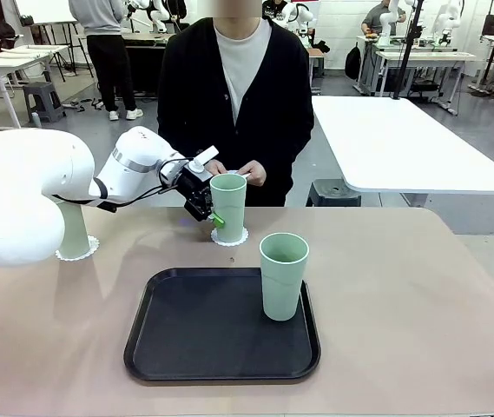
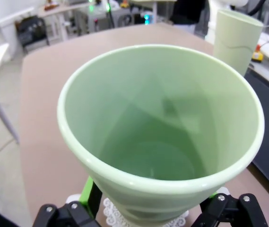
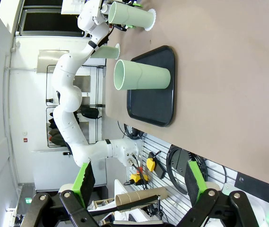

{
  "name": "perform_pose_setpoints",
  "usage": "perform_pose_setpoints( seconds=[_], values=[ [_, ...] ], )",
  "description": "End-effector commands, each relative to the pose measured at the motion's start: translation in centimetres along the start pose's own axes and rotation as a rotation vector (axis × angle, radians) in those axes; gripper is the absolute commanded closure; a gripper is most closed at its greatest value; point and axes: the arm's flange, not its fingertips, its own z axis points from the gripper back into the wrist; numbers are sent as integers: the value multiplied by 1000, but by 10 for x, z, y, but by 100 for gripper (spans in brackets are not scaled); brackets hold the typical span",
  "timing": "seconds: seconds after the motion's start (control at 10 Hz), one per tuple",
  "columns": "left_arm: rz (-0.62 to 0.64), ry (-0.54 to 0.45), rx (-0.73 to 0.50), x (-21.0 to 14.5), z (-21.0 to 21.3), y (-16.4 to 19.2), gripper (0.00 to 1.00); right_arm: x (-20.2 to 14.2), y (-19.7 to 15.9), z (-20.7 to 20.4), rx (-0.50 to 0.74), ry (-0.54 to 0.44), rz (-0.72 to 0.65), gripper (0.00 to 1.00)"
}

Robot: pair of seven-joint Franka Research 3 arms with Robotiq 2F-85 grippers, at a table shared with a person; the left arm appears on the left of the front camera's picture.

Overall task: Place coasters on the table and set cups on them.
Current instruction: Take one Reusable plastic cup from the Flat Tray and place it on a coaster set by the human.

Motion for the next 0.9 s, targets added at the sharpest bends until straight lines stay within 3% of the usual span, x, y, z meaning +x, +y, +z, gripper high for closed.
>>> perform_pose_setpoints(
  seconds=[0.0,0.8],
  values=[
    [-9,100,20,5,-2,-10,0,0,-1,0,9,1,3,0],
    [-49,309,84,37,18,-32,0,0,-1,0,9,1,3,0]
  ],
)
